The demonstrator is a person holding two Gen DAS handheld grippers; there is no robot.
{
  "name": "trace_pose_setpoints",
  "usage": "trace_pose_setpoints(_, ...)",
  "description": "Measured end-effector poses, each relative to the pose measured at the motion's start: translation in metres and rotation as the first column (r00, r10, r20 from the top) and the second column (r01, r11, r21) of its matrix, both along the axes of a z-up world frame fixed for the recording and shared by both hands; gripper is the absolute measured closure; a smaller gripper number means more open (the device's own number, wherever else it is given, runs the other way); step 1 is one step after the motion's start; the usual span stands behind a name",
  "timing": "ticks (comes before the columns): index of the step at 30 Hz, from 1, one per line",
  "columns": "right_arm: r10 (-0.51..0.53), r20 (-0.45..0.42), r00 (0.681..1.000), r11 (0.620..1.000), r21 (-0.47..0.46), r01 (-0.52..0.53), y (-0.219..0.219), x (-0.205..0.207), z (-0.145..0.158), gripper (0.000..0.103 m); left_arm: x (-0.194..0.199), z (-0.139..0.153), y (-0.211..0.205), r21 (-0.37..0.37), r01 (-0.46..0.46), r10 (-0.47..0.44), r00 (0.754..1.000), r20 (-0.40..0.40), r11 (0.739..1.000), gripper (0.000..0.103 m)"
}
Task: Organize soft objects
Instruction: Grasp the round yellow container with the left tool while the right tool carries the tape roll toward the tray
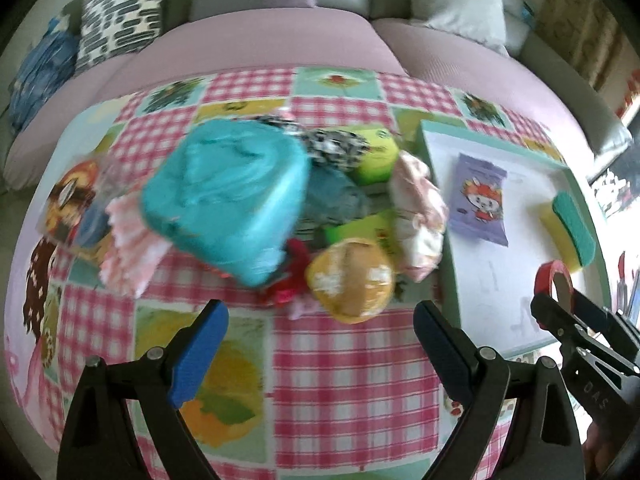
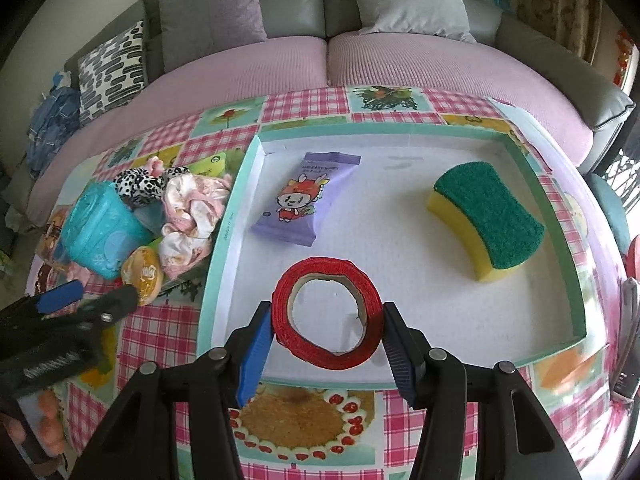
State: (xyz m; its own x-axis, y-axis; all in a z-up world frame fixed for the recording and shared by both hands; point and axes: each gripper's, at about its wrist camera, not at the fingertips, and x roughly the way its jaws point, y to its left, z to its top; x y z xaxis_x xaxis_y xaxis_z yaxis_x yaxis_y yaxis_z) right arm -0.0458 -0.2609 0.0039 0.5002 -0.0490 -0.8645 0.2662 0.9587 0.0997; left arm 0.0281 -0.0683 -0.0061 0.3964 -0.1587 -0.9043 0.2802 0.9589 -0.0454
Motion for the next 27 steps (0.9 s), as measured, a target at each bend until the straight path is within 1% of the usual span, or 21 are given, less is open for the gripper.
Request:
trace_pose_setpoints(2,0.000,-0.001,1.000,1.000,0.005,0.000,-0.001,0.000,-0.001,0.047,0.001,-0.004,-0.010,0.011,0.027,-0.027,1.000,-0.009,1.000,0.016)
trace_pose_setpoints(5,-0.004,-0.001,1.000,1.000,0.013,0.004,-0.004,0.000,-0.002,0.047,0.006,-0.009,-0.017,0.023,0.035,-0.034,0.999,-0.025,0.999,0.022)
trace_pose_setpoints(9,-0.010,0.001,1.000,1.000,0.023,0.010,-0.006,-0.001,-0.002,0.047,0.011,-0.015,-0.019,0.049,0.025,-0.023,0.999,-0.034,0.998,0.024)
trace_pose_setpoints(10,-0.011,0.002,1.000,1.000,0.025,0.011,-0.007,-0.001,-0.002,0.047,0.013,-0.016,-0.019,0.055,0.024,-0.022,0.999,-0.034,0.998,0.026)
trace_pose_setpoints(11,-0.011,0.004,1.000,1.000,0.027,0.010,-0.007,-0.001,-0.001,0.047,0.013,-0.017,-0.020,0.055,0.024,-0.022,0.999,-0.033,0.998,0.038)
trace_pose_setpoints(13,-0.011,0.005,1.000,0.999,0.030,0.011,-0.008,-0.001,-0.001,0.047,0.015,-0.018,-0.019,0.044,0.025,-0.023,0.999,-0.043,0.999,0.050)
trace_pose_setpoints(19,-0.013,0.006,1.000,0.999,0.037,0.012,-0.010,-0.002,-0.002,0.047,0.016,-0.019,-0.016,0.021,0.019,-0.018,0.999,-0.049,1.000,0.051)
trace_pose_setpoints(24,-0.012,0.006,1.000,0.999,0.040,0.011,-0.010,-0.002,-0.002,0.047,0.014,-0.017,-0.015,0.019,0.015,-0.014,0.999,-0.048,1.000,0.051)
trace_pose_setpoints(27,-0.015,0.015,1.000,0.999,0.038,0.014,-0.010,-0.003,0.002,0.047,0.011,-0.012,-0.014,0.012,0.018,-0.017,0.999,-0.035,1.000,0.051)
